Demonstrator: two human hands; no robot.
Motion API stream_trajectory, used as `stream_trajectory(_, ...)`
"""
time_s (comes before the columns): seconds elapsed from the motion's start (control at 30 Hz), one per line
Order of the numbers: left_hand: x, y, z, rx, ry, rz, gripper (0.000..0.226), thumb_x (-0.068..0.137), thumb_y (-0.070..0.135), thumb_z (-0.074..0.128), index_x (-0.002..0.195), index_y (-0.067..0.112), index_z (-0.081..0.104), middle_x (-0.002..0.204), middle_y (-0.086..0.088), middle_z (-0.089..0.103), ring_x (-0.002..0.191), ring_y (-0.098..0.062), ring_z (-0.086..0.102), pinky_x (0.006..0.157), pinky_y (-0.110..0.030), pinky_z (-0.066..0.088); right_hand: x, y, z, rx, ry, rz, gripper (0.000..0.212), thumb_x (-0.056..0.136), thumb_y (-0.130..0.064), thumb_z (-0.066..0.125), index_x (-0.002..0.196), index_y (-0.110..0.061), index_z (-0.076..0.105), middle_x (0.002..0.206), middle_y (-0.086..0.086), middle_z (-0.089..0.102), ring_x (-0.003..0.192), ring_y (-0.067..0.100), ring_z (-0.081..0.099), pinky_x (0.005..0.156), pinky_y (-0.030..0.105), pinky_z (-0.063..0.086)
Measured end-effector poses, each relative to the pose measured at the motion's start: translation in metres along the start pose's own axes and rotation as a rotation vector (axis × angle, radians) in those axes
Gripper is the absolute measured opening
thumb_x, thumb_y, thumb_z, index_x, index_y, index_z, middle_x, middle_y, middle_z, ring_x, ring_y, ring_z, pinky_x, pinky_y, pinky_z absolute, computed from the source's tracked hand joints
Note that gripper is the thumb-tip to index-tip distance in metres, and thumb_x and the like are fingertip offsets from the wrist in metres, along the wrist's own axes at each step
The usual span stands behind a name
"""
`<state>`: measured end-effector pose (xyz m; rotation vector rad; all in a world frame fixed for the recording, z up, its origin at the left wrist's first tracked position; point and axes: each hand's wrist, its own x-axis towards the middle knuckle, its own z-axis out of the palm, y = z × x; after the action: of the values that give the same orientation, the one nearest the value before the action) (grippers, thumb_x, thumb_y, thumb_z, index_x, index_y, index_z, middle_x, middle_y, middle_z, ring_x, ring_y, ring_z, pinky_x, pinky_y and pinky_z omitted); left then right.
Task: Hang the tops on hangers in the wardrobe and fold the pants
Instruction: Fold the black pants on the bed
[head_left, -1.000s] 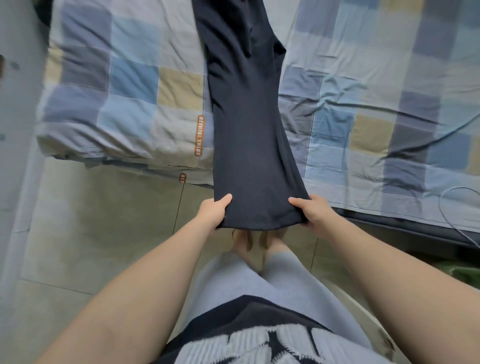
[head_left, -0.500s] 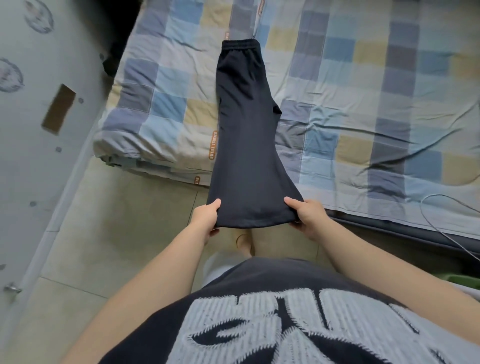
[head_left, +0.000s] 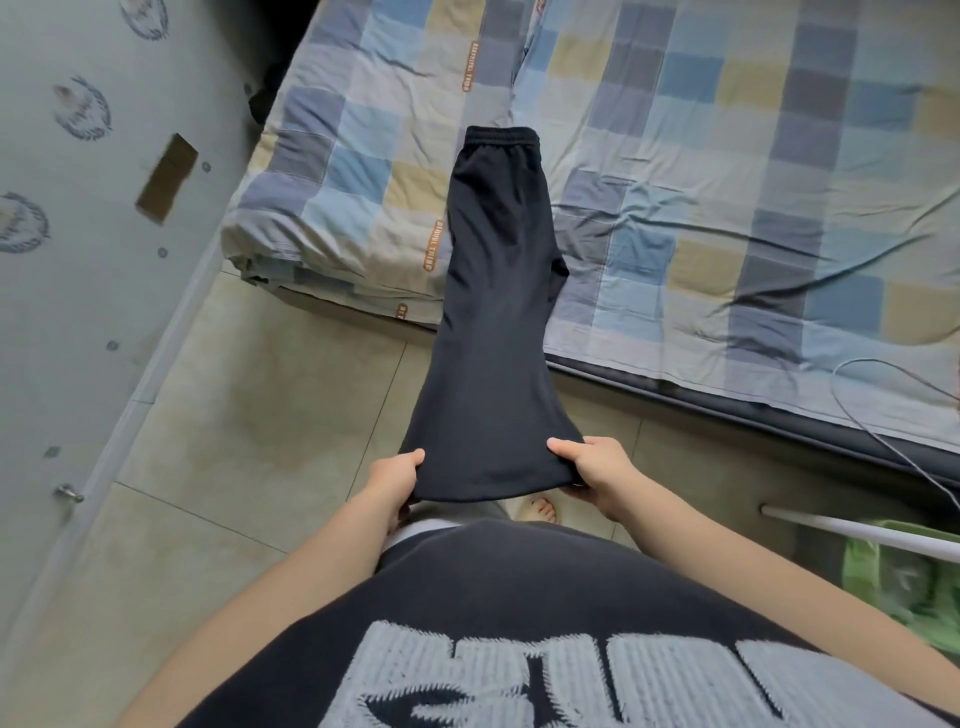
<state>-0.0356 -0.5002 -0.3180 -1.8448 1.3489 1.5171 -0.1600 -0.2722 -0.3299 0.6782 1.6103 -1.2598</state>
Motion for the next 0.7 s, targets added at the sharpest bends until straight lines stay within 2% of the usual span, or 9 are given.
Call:
stream_trajectory(0.07,-0.006,0.014,0.004,-0.015,0.028,0.03,0.022,0.096,0.031,0.061,0.108,0.013,0.061,0.09,-0.002,0.066,0.073,-0.02,0.061,0.061,-0.029,0.043,0.0,-0.013,0.0,0.049,0.016,-0.008,0.012,0.087,-0.017,0.076,0.092,-0.01,0.068,0.092,0.007,0.072,0.077,0.021,0.065,0.058,0.028,0.055)
stream_trajectory(0.17,-0.011,0.042,0.009,-0.105,0.029,0.06,0.014,0.095,0.031,0.062,0.097,0.017,0.061,0.089,0.0,0.065,0.072,-0.02,0.062,0.063,-0.028,0.046,0.003,-0.042,0.001,0.162,0.03,-0.014,0.009,0.088,-0.013,0.073,0.094,-0.011,0.065,0.095,0.008,0.07,0.078,0.021,0.064,0.057,0.029,0.053)
stream_trajectory(0.27,-0.011,0.079,0.014,-0.22,0.009,0.092,0.015,0.094,0.032,0.063,0.1,0.019,0.062,0.091,-0.001,0.067,0.07,-0.019,0.062,0.066,-0.028,0.049,0.009,-0.081,0.003,0.242,0.024,-0.039,0.012,0.091,-0.012,0.07,0.102,-0.012,0.065,0.097,0.008,0.068,0.08,0.021,0.062,0.059,0.03,0.052)
stream_trajectory(0.4,-0.008,0.142,0.02,-0.375,-0.088,0.103,0.022,0.092,0.036,0.065,0.106,0.019,0.065,0.095,-0.003,0.07,0.071,-0.018,0.065,0.063,-0.027,0.051,0.023,-0.147,0.01,0.274,0.049,-0.097,0.006,0.092,-0.012,0.067,0.092,-0.011,0.062,0.087,0.01,0.064,0.071,0.022,0.06,0.056,0.032,0.051)
stream_trajectory(0.53,0.007,0.222,0.025,-0.458,-0.193,0.102,0.03,0.091,0.036,0.066,0.113,0.017,0.065,0.106,-0.007,0.068,0.073,-0.018,0.066,0.057,-0.026,0.054,0.047,-0.223,0.017,0.286,0.051,-0.148,0.011,0.092,-0.016,0.067,0.1,-0.011,0.061,0.093,0.012,0.064,0.071,0.024,0.063,0.059,0.032,0.053)
stream_trajectory(0.7,0.032,0.337,0.035,-0.439,-0.258,0.11,0.02,0.091,0.035,0.064,0.098,0.017,0.068,0.089,-0.003,0.067,0.058,-0.013,0.063,0.05,-0.022,0.051,0.086,-0.32,0.028,0.287,0.114,-0.161,0.01,0.091,-0.019,0.068,0.097,-0.013,0.063,0.089,0.008,0.067,0.069,0.022,0.069,0.063,0.033,0.056)
